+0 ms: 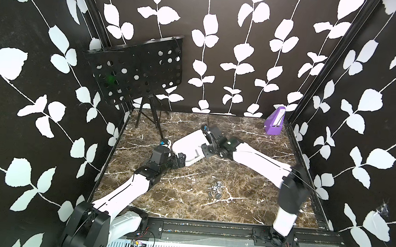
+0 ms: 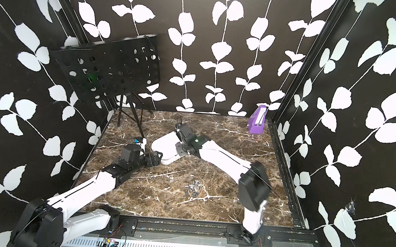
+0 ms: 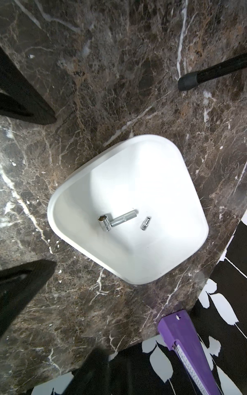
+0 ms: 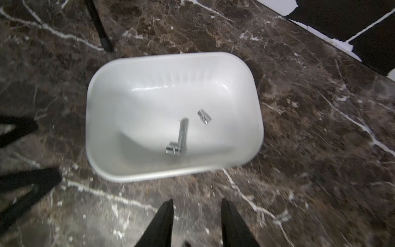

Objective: Put the socket on the desktop into the storage box
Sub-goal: Pick up the socket head from the center of the board.

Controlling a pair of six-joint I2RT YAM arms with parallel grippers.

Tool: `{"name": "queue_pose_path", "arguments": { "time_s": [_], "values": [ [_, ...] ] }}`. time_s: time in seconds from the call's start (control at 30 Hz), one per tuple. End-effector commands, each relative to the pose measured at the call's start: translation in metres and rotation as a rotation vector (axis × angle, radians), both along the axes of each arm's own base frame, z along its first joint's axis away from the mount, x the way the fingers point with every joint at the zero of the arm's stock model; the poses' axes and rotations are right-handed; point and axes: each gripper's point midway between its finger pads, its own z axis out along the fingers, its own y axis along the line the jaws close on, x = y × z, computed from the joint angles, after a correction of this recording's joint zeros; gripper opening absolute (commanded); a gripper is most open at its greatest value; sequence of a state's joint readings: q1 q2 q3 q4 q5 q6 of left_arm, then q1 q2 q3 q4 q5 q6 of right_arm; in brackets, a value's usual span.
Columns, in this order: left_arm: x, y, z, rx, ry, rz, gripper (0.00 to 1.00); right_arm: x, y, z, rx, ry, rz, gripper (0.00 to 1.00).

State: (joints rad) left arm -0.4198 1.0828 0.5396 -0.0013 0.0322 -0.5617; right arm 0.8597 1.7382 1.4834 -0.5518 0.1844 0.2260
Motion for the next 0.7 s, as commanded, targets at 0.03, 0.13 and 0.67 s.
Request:
{"name": "queue_pose_path", "arguments": {
  "time_s": [0.03,0.13,0.67],
  "values": [
    [-0.005,-0.003,0.004,-0.013,-0.006,-0.009,0.99,-0.042,-0.051,-0.022,-0.076,-0.045,0.039,0.45],
    [-0.007,-0.005,0.007,-0.024,-0.009,-0.019,0.99,-0.057,-0.069,-0.039,-0.039,-0.075,0.041,0.50],
    [-0.017,-0.033,0.014,-0.035,-0.022,-0.117,0.99,-0.069,-0.048,-0.113,0.026,0.161,0.131,0.48]
  ]
}}
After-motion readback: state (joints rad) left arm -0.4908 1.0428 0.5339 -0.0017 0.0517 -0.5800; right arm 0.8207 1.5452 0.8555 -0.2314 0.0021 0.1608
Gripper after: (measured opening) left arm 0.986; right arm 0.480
